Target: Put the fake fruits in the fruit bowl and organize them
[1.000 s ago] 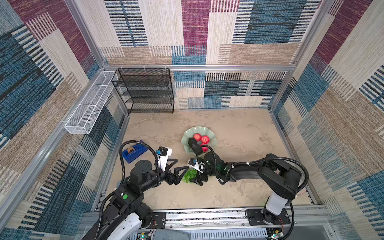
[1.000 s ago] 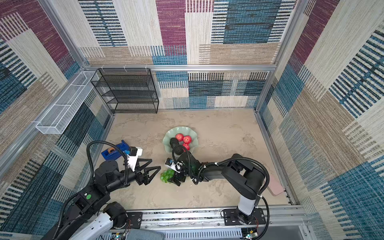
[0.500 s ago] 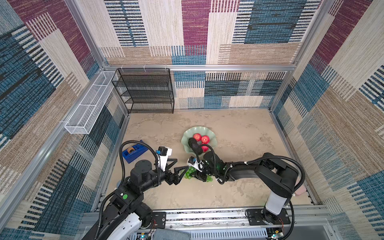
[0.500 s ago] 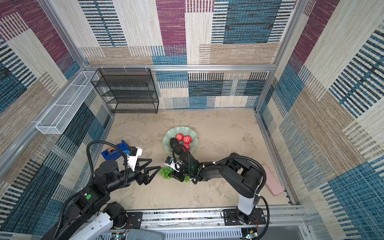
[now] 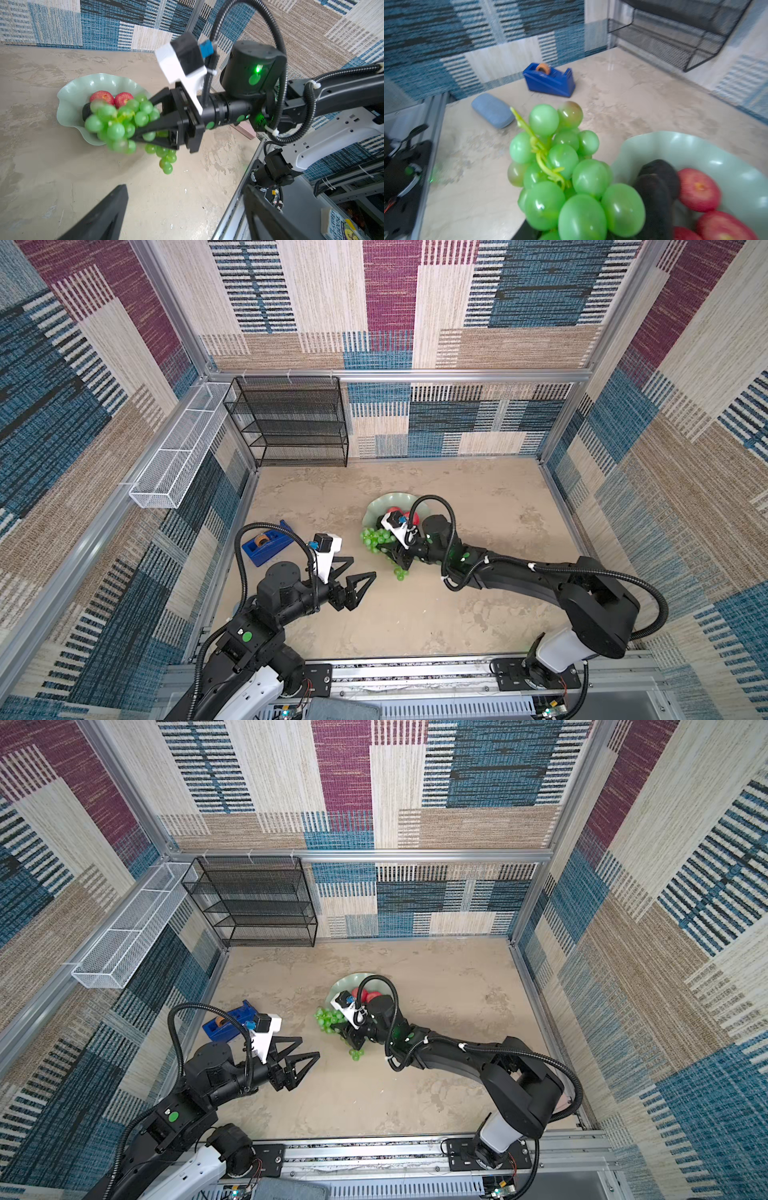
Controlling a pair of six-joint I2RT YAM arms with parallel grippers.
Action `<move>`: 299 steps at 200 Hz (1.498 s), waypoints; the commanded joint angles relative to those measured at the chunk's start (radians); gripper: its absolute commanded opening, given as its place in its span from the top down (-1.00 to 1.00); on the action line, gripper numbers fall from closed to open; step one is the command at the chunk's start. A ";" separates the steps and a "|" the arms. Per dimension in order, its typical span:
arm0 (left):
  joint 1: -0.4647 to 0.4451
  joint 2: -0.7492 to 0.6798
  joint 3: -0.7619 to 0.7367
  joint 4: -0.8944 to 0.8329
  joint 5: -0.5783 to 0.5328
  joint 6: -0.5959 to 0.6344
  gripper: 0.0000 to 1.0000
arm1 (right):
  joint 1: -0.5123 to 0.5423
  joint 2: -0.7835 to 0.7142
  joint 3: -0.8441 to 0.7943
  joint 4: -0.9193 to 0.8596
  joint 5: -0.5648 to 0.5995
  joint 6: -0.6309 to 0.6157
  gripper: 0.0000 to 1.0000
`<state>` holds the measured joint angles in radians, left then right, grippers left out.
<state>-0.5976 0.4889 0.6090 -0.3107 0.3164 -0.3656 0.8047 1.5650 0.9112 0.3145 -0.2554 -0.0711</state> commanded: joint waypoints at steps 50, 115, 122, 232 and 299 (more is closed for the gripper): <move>0.001 0.025 0.003 0.045 -0.008 0.020 -0.81 | -0.114 0.176 0.210 -0.131 0.139 -0.005 0.23; 0.001 0.086 0.024 0.072 -0.023 0.033 -0.81 | -0.173 0.385 0.368 -0.145 0.153 -0.003 -0.56; 0.001 0.090 0.026 0.076 -0.040 0.036 -0.81 | -0.173 0.374 0.367 -0.138 0.149 0.003 -0.78; 0.115 0.432 -0.123 0.580 -0.874 0.368 -0.98 | -0.280 -0.318 -0.308 0.228 0.482 0.177 -0.99; 0.551 0.704 -0.311 0.951 -0.589 0.309 -0.98 | -0.416 -0.347 -0.559 0.460 0.909 0.074 -1.00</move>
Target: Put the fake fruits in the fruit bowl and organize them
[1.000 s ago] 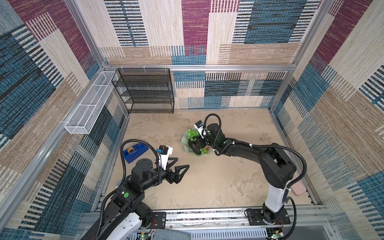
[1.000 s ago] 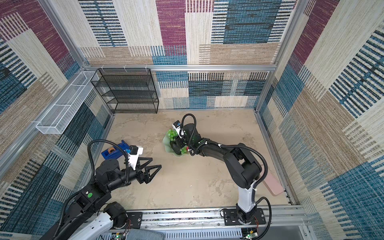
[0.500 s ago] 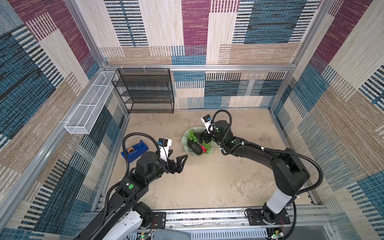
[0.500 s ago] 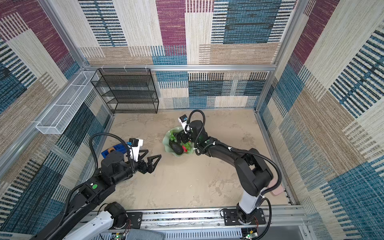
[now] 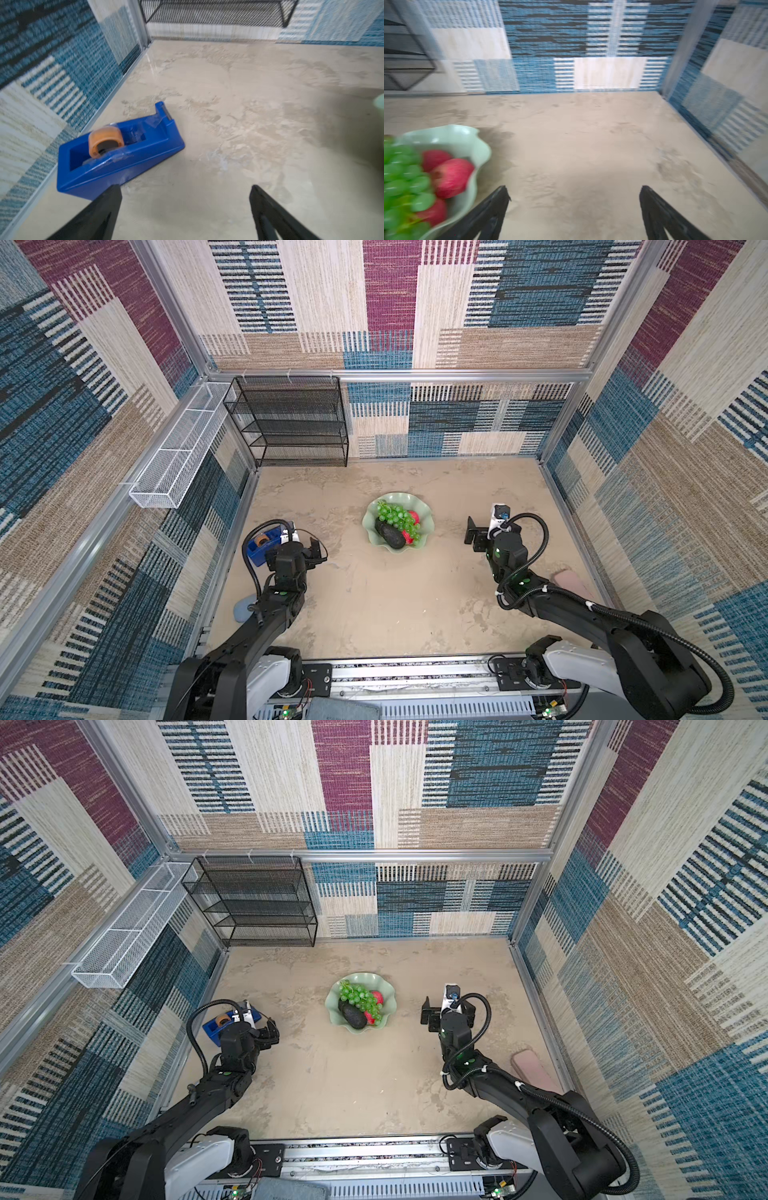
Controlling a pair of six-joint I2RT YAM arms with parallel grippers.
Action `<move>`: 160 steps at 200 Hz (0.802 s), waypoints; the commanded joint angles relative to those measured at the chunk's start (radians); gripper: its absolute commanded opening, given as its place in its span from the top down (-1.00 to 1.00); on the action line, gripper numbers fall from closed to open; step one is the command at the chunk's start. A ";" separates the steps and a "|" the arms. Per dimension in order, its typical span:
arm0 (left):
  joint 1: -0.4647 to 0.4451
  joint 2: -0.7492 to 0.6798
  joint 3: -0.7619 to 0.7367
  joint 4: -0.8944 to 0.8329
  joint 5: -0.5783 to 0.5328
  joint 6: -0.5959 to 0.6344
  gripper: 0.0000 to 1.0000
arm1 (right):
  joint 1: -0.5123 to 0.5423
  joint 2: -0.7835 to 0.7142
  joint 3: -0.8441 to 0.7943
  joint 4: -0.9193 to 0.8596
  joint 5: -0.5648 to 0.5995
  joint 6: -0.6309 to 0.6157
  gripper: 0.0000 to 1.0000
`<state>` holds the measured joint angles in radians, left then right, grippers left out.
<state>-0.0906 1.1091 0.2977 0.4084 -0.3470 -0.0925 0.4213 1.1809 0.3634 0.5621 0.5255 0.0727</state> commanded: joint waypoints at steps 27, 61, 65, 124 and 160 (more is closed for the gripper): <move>0.081 0.194 0.016 0.376 0.160 0.037 -0.98 | -0.119 0.173 -0.041 0.477 0.091 -0.153 -1.00; 0.103 0.459 0.009 0.684 0.187 0.073 -0.98 | -0.216 0.199 -0.067 0.585 -0.015 -0.187 -1.00; 0.103 0.445 0.012 0.673 0.201 0.075 -0.98 | -0.226 0.194 -0.067 0.577 -0.026 -0.180 -1.00; 0.111 0.429 0.084 0.496 0.165 0.046 -0.99 | -0.263 0.331 -0.212 0.875 -0.157 -0.178 -0.99; 0.107 0.420 0.087 0.470 0.176 0.047 -0.98 | -0.321 0.306 -0.131 0.664 -0.278 -0.132 -1.00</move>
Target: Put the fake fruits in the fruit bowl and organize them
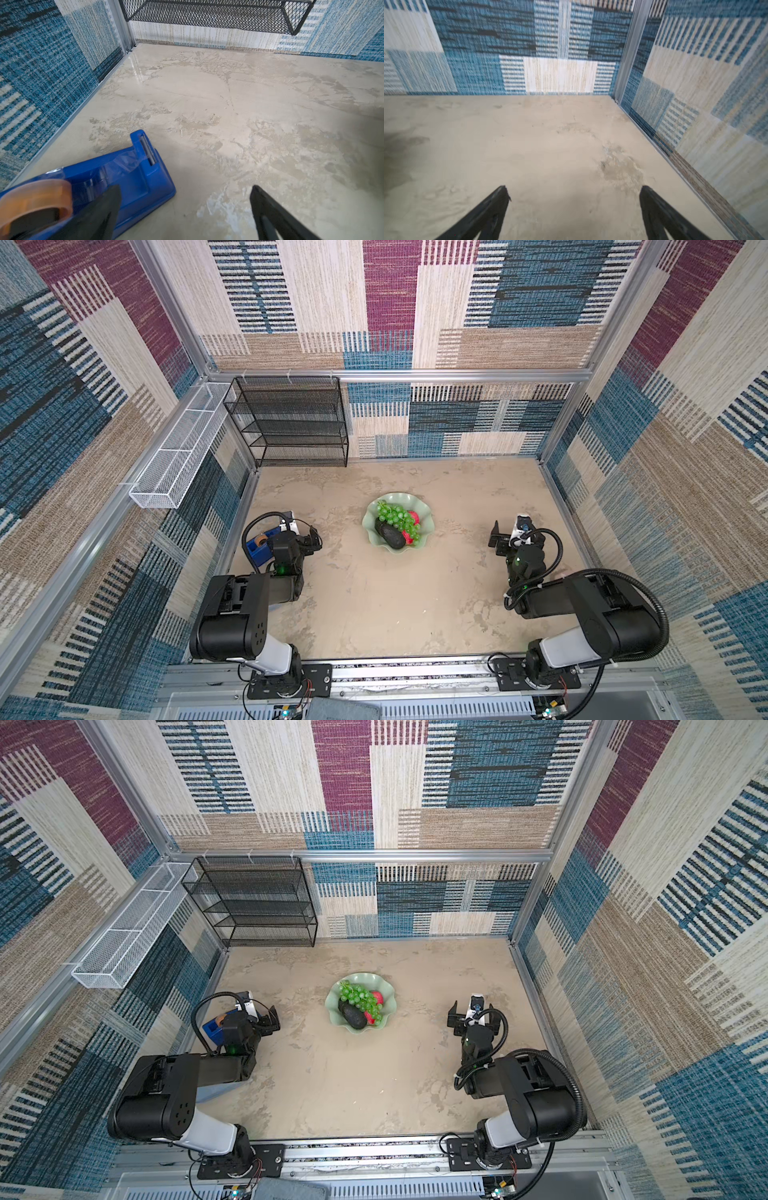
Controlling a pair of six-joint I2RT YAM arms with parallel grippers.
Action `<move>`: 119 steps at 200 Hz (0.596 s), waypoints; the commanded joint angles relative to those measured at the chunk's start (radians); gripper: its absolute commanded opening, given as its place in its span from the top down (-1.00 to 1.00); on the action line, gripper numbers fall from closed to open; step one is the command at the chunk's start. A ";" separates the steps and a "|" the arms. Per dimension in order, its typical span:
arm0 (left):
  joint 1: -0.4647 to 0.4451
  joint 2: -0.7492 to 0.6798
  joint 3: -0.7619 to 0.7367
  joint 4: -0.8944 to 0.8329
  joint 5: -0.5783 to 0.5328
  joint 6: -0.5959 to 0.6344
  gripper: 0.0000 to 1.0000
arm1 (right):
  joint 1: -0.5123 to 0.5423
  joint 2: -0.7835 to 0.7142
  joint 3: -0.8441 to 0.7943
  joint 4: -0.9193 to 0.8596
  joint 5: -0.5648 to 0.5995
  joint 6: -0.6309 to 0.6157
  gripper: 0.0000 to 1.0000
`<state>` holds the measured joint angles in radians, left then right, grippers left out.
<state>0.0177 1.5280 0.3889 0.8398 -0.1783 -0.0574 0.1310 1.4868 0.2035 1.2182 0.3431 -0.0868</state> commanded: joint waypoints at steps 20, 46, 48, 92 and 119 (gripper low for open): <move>-0.001 0.006 0.016 0.011 0.010 0.017 -0.98 | -0.080 0.027 0.098 -0.098 -0.190 0.056 -1.00; -0.001 0.005 0.015 0.008 0.013 0.018 -0.98 | -0.108 0.028 0.116 -0.138 -0.253 0.070 -1.00; -0.001 0.005 0.015 0.008 0.012 0.018 -0.98 | -0.107 0.029 0.116 -0.138 -0.252 0.069 -1.00; -0.001 0.006 0.016 0.012 0.012 0.018 -0.98 | -0.079 -0.020 -0.067 0.156 -0.144 0.071 -1.00; -0.002 0.008 0.019 0.007 0.013 0.019 -0.98 | -0.095 0.043 -0.009 0.084 -0.251 0.055 -1.00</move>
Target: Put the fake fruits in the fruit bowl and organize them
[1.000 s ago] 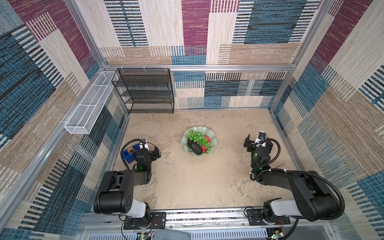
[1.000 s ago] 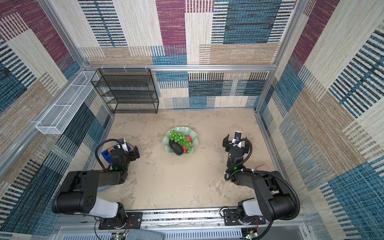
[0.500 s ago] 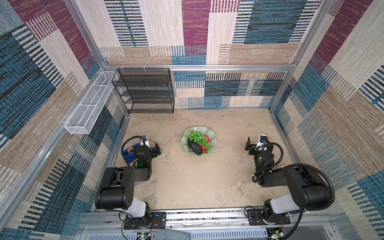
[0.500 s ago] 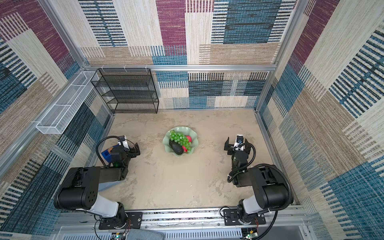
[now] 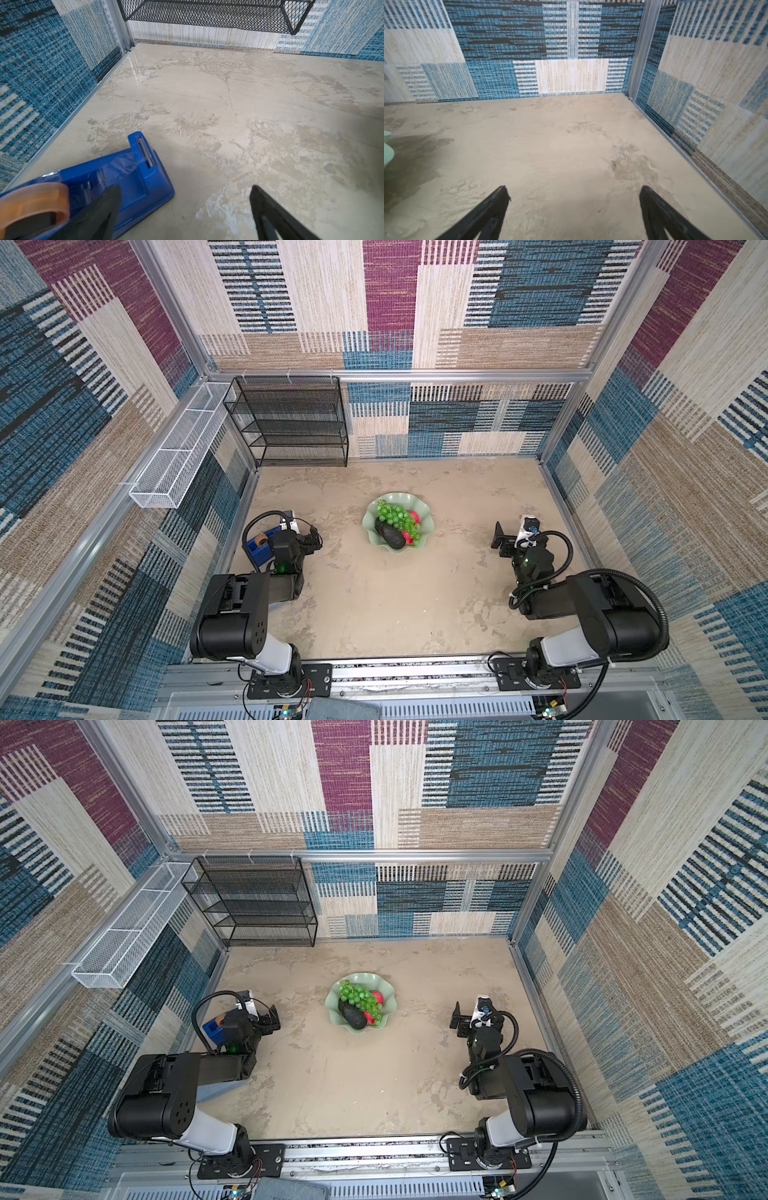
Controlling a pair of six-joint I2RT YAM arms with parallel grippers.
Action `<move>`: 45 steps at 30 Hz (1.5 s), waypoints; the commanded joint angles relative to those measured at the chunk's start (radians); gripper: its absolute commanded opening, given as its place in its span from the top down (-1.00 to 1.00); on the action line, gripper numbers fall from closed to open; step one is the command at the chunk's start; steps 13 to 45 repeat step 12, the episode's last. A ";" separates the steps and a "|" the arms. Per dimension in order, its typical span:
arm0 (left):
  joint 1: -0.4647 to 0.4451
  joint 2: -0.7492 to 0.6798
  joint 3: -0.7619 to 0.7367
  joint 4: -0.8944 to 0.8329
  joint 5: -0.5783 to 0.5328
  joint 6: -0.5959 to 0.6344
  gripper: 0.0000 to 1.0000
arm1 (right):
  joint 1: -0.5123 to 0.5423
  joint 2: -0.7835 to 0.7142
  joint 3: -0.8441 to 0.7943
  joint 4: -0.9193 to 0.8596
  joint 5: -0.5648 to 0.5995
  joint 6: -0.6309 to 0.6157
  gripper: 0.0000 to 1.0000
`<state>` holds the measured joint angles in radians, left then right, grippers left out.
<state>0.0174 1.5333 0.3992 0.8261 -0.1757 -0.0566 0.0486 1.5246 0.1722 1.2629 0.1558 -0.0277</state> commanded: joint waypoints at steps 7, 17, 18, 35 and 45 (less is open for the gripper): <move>-0.002 0.007 0.016 0.008 0.010 0.018 -0.98 | -0.027 0.012 0.033 0.028 -0.084 0.004 -1.00; -0.004 0.002 0.009 0.020 0.010 0.021 -0.98 | -0.028 0.009 0.027 0.040 -0.086 0.006 -1.00; -0.004 0.002 0.009 0.020 0.010 0.021 -0.98 | -0.028 0.009 0.027 0.040 -0.086 0.006 -1.00; -0.004 0.002 0.009 0.020 0.010 0.021 -0.98 | -0.028 0.009 0.027 0.040 -0.086 0.006 -1.00; -0.004 0.002 0.009 0.020 0.010 0.021 -0.98 | -0.028 0.009 0.027 0.040 -0.086 0.006 -1.00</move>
